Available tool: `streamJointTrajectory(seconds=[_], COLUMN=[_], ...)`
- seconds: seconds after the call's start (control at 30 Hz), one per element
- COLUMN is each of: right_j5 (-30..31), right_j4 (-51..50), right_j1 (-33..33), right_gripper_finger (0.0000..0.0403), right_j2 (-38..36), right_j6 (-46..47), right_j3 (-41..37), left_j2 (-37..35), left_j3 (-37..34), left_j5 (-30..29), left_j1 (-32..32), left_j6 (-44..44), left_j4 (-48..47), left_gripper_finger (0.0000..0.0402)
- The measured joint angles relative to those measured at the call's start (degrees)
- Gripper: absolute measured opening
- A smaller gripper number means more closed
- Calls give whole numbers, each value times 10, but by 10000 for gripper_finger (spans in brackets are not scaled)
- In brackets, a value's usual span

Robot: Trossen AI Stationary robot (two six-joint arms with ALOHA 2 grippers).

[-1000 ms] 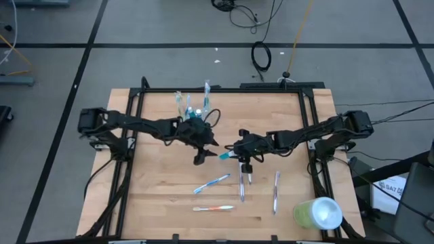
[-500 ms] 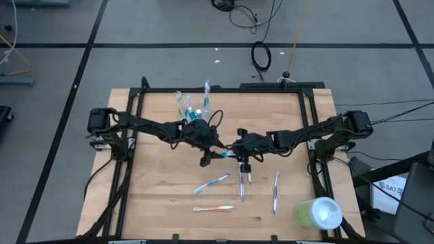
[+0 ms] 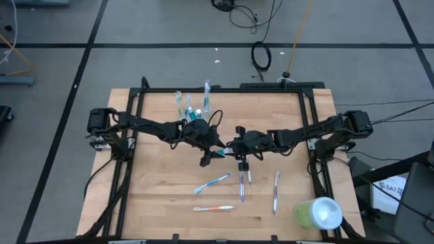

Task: Pick & Place toothbrushing station
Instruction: Put the blue mouthwash into the transparent organizer

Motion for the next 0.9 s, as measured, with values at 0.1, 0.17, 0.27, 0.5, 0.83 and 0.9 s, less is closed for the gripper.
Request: streamJointTrajectory(seconds=[0.1, 0.17, 0.27, 0.5, 0.83, 0.9], right_j5=[0, 0, 0, -1, 1, 2], right_j4=[0, -1, -1, -1, -1, 1], right_j1=[0, 0, 0, 0, 0, 0], right_gripper_finger=[94, 94, 94, 94, 115, 123], right_j2=[0, 0, 0, 0, 0, 0], right_j6=[2, 1, 1, 1, 0, -2], right_j3=[0, 0, 0, 0, 0, 0], left_j2=[0, 0, 0, 0, 0, 0], left_j3=[0, 0, 0, 0, 0, 0], left_j5=[1, 1, 1, 0, -1, -1], left_j1=[0, 0, 0, 0, 0, 0], left_j6=[9, 9, 10, 11, 10, 9], left_j4=[-2, -7, -19, -13, -11, -11], left_gripper_finger=[213, 196, 166, 110, 112, 108])
